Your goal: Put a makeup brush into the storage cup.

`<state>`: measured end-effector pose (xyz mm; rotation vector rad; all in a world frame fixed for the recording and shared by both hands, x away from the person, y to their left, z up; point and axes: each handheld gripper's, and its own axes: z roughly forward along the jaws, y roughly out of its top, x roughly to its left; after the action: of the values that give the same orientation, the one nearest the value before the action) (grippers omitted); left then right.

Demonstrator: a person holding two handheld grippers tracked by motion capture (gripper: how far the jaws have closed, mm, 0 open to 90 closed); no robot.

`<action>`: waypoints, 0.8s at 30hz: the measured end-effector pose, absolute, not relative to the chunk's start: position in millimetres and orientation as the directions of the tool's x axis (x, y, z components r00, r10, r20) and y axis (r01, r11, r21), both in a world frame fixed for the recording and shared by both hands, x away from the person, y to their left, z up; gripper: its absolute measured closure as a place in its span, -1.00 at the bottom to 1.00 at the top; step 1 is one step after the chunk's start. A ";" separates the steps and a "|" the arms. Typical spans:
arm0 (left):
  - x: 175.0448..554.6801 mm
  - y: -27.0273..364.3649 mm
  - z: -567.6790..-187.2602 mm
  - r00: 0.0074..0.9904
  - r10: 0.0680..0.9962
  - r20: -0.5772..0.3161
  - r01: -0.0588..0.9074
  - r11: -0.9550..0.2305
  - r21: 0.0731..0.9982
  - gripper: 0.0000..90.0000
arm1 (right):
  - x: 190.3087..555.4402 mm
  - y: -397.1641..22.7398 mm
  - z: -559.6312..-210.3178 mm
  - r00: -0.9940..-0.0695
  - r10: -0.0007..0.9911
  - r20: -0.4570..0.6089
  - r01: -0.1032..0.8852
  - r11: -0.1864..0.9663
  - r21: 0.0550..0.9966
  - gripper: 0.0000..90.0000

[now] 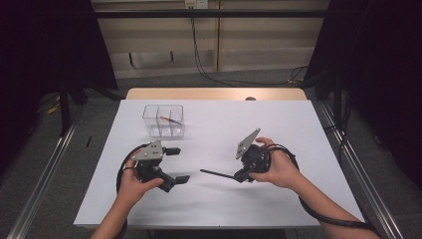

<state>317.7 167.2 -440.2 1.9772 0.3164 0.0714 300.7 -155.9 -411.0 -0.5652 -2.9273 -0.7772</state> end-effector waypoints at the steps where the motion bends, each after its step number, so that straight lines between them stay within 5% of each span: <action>1: 318.0 164.7 -439.5 0.965 0.244 -0.097 0.189 -0.389 0.902 -0.98 | 300.6 -155.9 -411.0 -0.932 0.331 0.151 0.362 0.806 0.469 0.88; 24: 322.3 130.3 -419.8 0.991 0.123 -0.053 0.117 -0.603 0.789 -0.99 | 296.3 -145.8 -412.3 -0.947 0.285 0.149 0.322 0.825 0.464 0.88</action>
<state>322.3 130.3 -419.8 2.2233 0.1667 0.0082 296.3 -145.8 -412.3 -0.4881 -2.9312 -0.7652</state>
